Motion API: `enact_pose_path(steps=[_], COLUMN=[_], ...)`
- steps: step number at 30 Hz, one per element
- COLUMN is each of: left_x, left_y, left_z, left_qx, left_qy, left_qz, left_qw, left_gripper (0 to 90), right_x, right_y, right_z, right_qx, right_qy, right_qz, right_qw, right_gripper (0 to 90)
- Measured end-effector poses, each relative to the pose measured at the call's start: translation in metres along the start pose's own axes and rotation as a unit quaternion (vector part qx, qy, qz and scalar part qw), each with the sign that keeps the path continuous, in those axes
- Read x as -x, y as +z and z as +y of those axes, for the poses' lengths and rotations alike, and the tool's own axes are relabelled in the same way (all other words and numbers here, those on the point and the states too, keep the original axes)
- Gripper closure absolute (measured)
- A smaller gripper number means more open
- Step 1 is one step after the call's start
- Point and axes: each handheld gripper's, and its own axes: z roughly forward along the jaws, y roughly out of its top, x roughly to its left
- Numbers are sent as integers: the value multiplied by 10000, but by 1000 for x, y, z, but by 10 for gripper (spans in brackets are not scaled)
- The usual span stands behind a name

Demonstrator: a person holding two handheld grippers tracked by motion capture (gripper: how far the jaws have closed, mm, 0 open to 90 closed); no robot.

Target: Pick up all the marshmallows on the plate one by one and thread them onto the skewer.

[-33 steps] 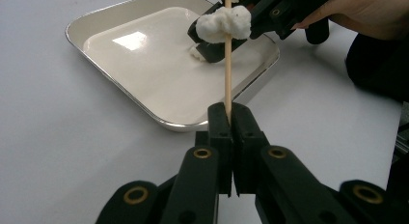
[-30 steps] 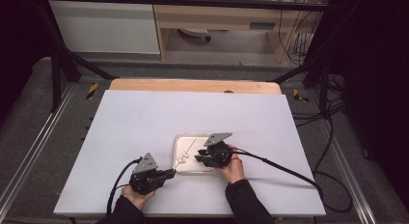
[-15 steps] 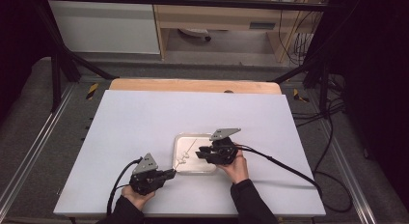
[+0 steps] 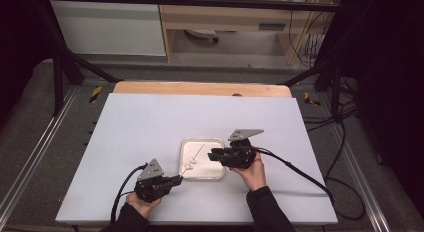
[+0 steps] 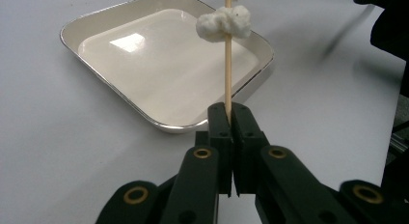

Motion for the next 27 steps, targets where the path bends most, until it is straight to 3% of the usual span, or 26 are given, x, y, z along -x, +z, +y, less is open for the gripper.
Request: enact_pose_path(steps=[12, 27], left_x=[1, 2], left_y=[0, 0], left_z=[0, 1], left_qx=[25, 38], left_qy=[36, 57], left_qz=[-22, -51], left_qw=[10000, 10000], left_gripper=[883, 883], right_x=[-1, 2], right_y=[-24, -32], right_z=[9, 24], right_qx=[385, 892], right_qy=[207, 581], right_qz=[179, 610], right_qw=[9989, 9924], right_gripper=[731, 738])
